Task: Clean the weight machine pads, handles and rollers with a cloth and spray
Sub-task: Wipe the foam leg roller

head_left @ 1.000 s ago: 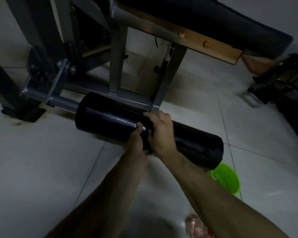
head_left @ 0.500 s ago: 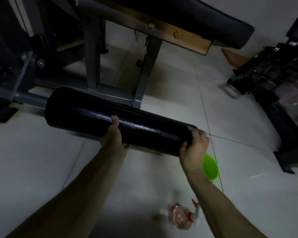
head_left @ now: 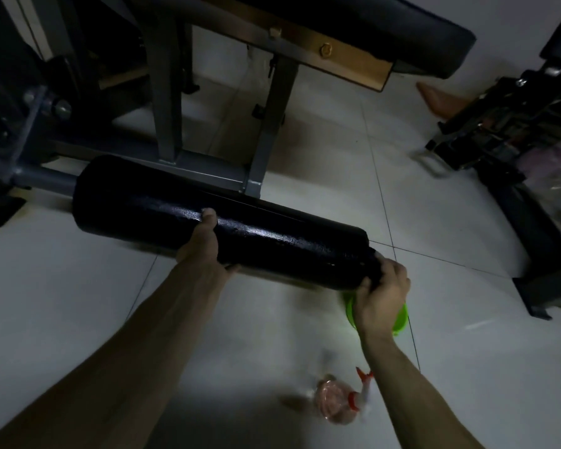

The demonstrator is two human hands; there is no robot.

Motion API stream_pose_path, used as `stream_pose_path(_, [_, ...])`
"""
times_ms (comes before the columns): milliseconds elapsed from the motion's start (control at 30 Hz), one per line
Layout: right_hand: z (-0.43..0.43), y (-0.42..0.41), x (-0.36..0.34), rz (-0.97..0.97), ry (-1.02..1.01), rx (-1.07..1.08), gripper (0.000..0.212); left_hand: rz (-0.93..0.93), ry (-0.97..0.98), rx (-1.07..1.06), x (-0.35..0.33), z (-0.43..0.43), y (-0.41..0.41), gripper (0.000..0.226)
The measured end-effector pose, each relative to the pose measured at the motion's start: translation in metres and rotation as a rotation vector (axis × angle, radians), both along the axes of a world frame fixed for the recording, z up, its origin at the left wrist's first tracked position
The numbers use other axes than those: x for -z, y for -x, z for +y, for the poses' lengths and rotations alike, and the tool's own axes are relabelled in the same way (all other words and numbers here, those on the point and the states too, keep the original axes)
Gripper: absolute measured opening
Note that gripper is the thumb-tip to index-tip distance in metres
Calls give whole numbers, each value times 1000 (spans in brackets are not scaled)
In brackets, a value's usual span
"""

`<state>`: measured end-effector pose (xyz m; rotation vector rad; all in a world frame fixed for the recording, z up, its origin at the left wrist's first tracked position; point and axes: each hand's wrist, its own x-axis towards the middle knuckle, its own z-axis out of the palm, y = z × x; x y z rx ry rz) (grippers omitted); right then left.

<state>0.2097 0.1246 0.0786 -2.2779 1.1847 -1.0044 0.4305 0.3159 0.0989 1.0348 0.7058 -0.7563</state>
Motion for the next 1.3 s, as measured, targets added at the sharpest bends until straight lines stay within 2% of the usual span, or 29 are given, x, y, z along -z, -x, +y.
stream_pose_path(100, [11, -16, -2, -124, -28, 44, 62, 12, -11, 2, -4, -1, -7, 84])
stream_pose_path(167, [14, -21, -4, -105, 10, 22, 64, 5, -25, 8, -5, -3, -8, 84])
stream_pose_path(300, [58, -70, -11, 23, 95, -240, 74, -19, -25, 4, -3, -5, -8, 80])
stream_pose_path(400, [89, -113, -22, 109, 154, -473, 68, -36, -9, 25, -3, -7, -7, 74])
stream_pose_path(467, [79, -108, -26, 162, 231, -593, 69, -27, -9, 20, -2, -7, -7, 77])
stream_pose_path(567, [38, -55, -21, 172, 254, -507, 81, -15, 2, 23, -11, 0, -5, 79])
stream_pose_path(667, [18, -14, -16, 103, 198, -280, 74, 2, 64, 85, -21, 16, -8, 58])
stream_pose_path(733, [30, -29, -11, 49, 145, -202, 71, 18, 87, 62, -28, 33, -14, 52])
stream_pose_path(833, [71, -84, -13, 4, 129, -293, 71, -21, 102, -48, -31, 62, -29, 48])
stream_pose_path(900, [105, -126, -21, 4, 137, -449, 71, -28, 151, -144, -27, 77, -37, 58])
stream_pose_path(1033, [175, -200, -31, 89, 178, -729, 59, 10, 289, -173, -24, 87, -43, 75])
stream_pose_path(1133, [171, -202, -39, 177, 252, -862, 59, 25, 271, -201, -32, 87, -44, 68])
stream_pose_path(1200, [144, -174, -39, 193, 295, -870, 61, 39, 242, -225, -34, 90, -46, 66])
stream_pose_path(1300, [106, -126, -33, 141, 231, -672, 78, 71, 237, -231, -30, 97, -46, 64])
